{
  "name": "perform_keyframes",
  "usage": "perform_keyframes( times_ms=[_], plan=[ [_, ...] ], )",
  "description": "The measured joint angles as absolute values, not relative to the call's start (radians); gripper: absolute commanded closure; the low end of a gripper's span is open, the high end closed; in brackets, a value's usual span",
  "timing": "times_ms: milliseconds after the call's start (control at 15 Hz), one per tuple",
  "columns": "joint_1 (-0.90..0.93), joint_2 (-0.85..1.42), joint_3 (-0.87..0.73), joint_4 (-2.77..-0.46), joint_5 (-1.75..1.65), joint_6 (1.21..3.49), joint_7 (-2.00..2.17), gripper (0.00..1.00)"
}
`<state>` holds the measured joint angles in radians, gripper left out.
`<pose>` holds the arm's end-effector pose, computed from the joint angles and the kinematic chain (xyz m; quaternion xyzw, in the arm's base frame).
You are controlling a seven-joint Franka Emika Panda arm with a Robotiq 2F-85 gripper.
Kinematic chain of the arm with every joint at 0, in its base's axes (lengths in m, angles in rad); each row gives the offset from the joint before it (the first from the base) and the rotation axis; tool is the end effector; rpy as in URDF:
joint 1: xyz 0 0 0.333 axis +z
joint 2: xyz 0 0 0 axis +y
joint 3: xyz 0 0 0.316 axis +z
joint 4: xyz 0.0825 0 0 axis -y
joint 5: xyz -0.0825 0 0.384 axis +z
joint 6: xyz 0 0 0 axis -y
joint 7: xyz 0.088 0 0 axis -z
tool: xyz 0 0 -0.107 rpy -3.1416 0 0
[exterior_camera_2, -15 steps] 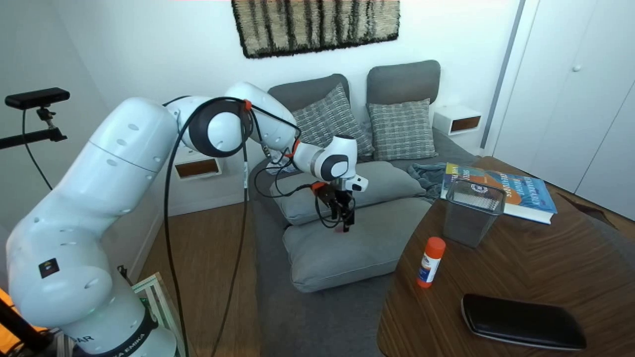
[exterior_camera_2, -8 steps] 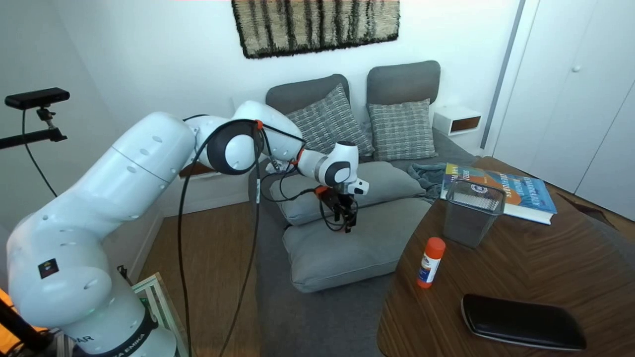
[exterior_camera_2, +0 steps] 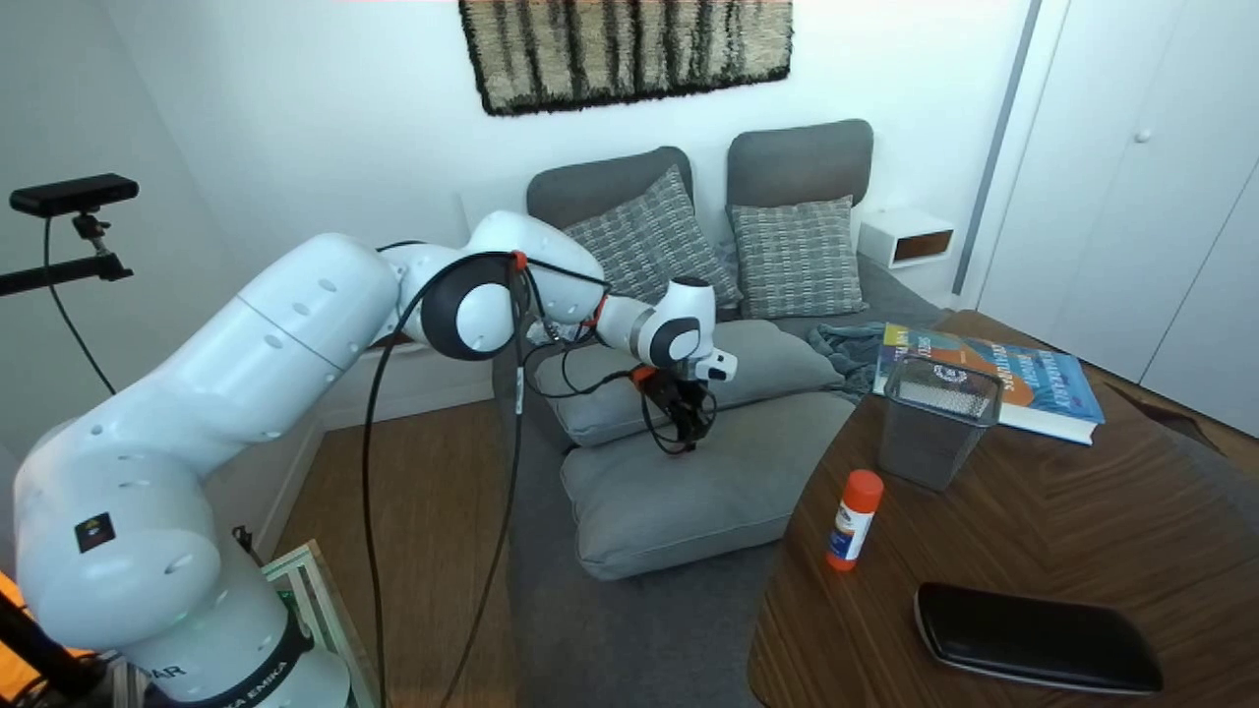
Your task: Move the eraser from the pillow to the table
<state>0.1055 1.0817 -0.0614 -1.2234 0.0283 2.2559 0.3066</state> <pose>0.7396 0.0450 0.1023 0.9918 -0.1245 -0.0204 0.0206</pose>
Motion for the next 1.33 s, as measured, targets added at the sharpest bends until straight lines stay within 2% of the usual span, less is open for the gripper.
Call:
perform_keyframes(
  times_ms=[133, 533, 933, 1000, 1067, 1133, 1333],
  plan=[
    [0.103, 1.068, -0.061, -1.219, 0.028, 2.256, 0.307, 0.94],
    [0.078, 0.908, -0.086, -1.285, 0.028, 2.260, 0.312, 0.94],
    [0.071, 0.654, -0.230, -1.506, 0.001, 2.378, 0.436, 0.94],
    [0.073, 0.610, -0.256, -1.549, -0.017, 2.404, 0.472, 0.77],
    [0.071, 0.565, -0.269, -1.593, -0.028, 2.424, 0.480, 0.77],
    [0.070, 0.527, -0.271, -1.633, -0.030, 2.433, 0.480, 0.94],
    [0.066, 0.486, -0.262, -1.671, -0.027, 2.438, 0.487, 0.94]
  ],
)
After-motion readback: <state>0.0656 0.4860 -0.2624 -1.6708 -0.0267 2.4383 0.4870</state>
